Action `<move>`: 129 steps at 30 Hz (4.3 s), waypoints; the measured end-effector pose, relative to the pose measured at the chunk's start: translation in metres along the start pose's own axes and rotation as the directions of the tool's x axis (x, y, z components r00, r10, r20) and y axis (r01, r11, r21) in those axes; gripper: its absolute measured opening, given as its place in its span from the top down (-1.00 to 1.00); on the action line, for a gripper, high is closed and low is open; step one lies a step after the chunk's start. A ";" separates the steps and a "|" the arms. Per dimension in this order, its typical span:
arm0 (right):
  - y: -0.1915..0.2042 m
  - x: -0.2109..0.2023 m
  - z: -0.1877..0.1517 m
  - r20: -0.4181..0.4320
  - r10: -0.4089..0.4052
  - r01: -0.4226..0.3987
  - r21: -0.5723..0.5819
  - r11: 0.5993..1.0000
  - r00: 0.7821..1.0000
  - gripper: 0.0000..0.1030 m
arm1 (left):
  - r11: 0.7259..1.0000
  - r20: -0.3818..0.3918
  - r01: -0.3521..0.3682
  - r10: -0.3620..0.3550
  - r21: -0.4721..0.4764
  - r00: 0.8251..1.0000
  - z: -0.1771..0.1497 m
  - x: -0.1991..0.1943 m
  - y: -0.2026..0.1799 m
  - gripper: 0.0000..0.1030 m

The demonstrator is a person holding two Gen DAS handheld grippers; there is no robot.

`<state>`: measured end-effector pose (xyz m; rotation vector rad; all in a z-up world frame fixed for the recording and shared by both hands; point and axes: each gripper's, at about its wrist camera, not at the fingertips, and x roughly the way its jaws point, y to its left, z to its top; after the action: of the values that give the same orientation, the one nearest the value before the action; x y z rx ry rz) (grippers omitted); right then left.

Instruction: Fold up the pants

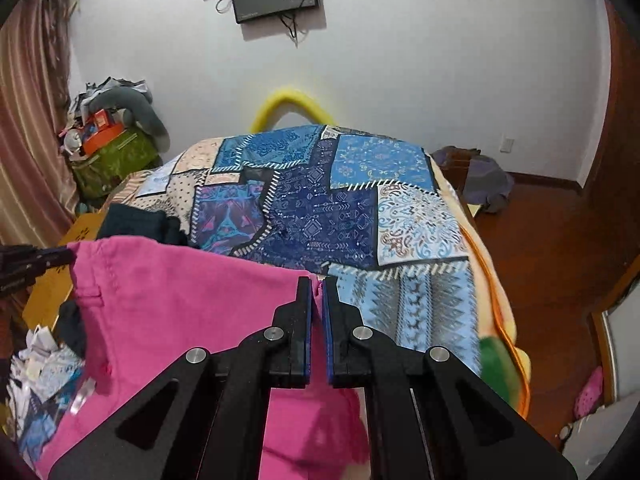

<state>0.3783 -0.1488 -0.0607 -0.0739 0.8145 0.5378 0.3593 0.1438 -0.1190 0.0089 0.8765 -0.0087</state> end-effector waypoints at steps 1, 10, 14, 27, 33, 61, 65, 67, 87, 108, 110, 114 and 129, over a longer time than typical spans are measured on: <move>0.001 -0.009 -0.006 0.002 0.000 0.000 -0.004 1.000 1.000 0.92 | 1.000 0.007 0.005 -0.005 0.009 1.000 -0.004 -0.009 -0.005 0.88; 0.005 -0.056 -0.053 0.000 0.010 -0.010 -0.030 1.000 1.000 0.92 | 0.996 0.033 0.007 -0.010 0.089 0.999 -0.051 -0.063 -0.041 0.91; 0.008 -0.073 -0.078 -0.013 0.012 -0.012 -0.051 0.999 1.000 0.92 | 0.996 0.027 0.015 -0.018 0.087 0.999 -0.078 -0.080 -0.047 0.95; 0.022 -0.082 -0.173 -0.151 0.005 -0.020 -0.096 0.995 0.988 0.92 | 0.994 -0.103 0.085 -0.078 0.070 0.992 -0.168 -0.084 -0.058 0.95; 0.025 -0.083 -0.207 -0.184 -0.024 0.009 -0.085 0.996 0.983 0.89 | 0.993 -0.137 0.099 -0.091 0.057 0.986 -0.190 -0.086 -0.060 0.94; 0.110 -0.060 -0.213 -0.257 0.015 -0.108 -0.352 0.930 0.966 0.15 | 0.965 -0.128 0.087 -0.056 0.246 0.990 -0.177 -0.085 -0.127 -0.55; 0.111 -0.049 -0.209 -0.256 0.013 -0.107 -0.360 0.927 0.967 0.21 | 0.951 -0.167 0.105 -0.057 0.291 0.984 -0.181 -0.070 -0.142 -0.55; 0.113 -0.047 -0.207 -0.253 0.036 -0.126 -0.347 0.929 0.967 0.53 | 0.945 -0.179 0.114 -0.061 0.306 0.982 -0.183 -0.064 -0.148 -0.55; 0.101 -0.101 -0.187 -0.085 0.122 -0.138 -0.222 0.965 0.989 0.94 | 0.916 -0.068 0.049 -0.024 0.398 0.997 -0.179 -0.080 -0.172 0.75; 0.095 -0.103 -0.233 -0.207 0.156 -0.185 -0.131 0.974 0.966 0.85 | 0.917 -0.173 0.183 -0.128 0.354 0.977 -0.214 -0.098 -0.174 0.68; 0.095 -0.104 -0.235 -0.229 0.163 -0.194 -0.118 0.974 0.960 0.84 | 0.919 -0.176 0.194 -0.140 0.343 0.974 -0.215 -0.102 -0.170 0.63; 0.092 -0.111 -0.236 -0.247 0.170 -0.196 -0.086 0.977 0.954 0.68 | 0.926 -0.186 0.214 -0.161 0.311 0.969 -0.218 -0.111 -0.160 0.47; 0.097 -0.128 -0.207 -0.103 0.232 -0.227 0.059 0.972 0.967 0.26 | 0.973 -0.081 0.197 -0.188 0.122 0.979 -0.179 -0.128 -0.127 0.02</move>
<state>0.1199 -0.1748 -0.0995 0.0351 0.9490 0.7375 0.1384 0.0190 -0.1355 0.0454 0.9415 -0.2487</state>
